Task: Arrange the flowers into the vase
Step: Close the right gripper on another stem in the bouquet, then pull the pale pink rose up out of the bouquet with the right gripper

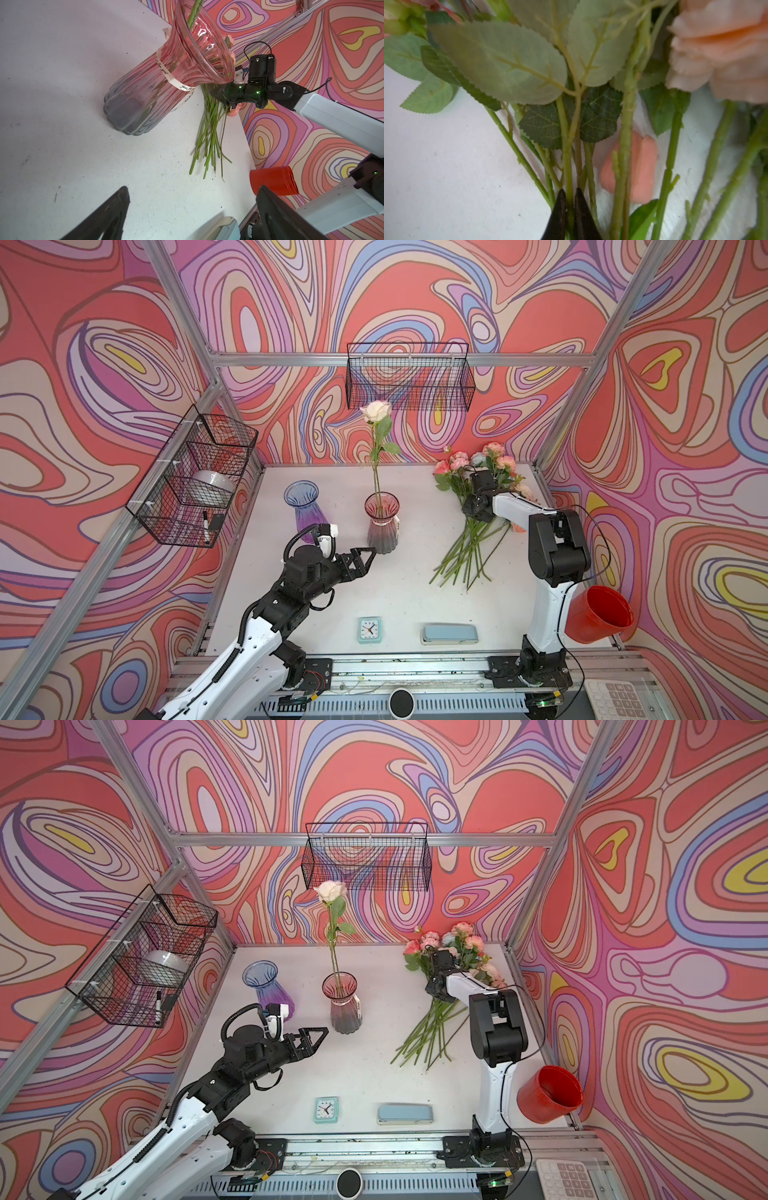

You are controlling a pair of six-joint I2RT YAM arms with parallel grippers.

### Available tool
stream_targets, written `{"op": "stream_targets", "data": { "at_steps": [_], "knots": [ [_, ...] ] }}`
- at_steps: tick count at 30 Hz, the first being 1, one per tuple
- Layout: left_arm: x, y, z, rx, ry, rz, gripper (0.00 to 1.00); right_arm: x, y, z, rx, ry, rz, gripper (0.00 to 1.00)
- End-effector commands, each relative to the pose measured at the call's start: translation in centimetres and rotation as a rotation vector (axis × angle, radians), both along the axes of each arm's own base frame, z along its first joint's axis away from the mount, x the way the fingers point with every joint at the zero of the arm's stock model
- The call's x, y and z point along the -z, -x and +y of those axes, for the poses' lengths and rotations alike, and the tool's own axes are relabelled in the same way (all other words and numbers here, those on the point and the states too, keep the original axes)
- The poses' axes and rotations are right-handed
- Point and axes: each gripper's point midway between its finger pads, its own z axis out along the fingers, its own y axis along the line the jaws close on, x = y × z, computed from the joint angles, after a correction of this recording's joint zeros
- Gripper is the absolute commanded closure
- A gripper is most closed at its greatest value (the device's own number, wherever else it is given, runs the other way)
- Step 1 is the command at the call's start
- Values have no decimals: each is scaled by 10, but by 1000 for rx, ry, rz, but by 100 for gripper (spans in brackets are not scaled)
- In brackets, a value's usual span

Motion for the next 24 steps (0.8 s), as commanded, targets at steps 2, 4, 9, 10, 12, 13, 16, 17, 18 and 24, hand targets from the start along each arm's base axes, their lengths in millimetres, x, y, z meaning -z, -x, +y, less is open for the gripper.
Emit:
{"op": "stream_targets", "data": {
  "at_steps": [2,4,9,10,12,13,16,17,18,24],
  "knots": [
    [-6,0,0,0,-2,-18,3,-14,-1,-8,-12,47,-22,98],
    [-5,0,-1,4,-3,-16,3,-21,-1,-9,-21,54,-37,100],
    [-5,0,-2,10,2,-11,3,-49,2,-3,-52,28,-123,100],
    [-5,1,-2,11,3,-10,3,-55,3,0,-63,17,-146,100],
    [-22,-2,-3,11,19,-39,3,-69,4,4,-83,-3,-190,100],
    [-24,-1,-4,13,21,-43,3,-78,5,6,-90,-15,-213,100],
    [-28,-1,-4,19,24,-44,3,-108,13,16,-128,-43,-293,100],
    [-30,-1,-5,21,27,-49,3,-117,16,18,-139,-45,-318,100],
    [-33,0,-5,22,29,-52,3,-128,20,22,-152,-46,-345,100],
    [-54,4,0,27,-9,-99,3,-192,50,43,-240,-59,-506,100]
  ]
}}
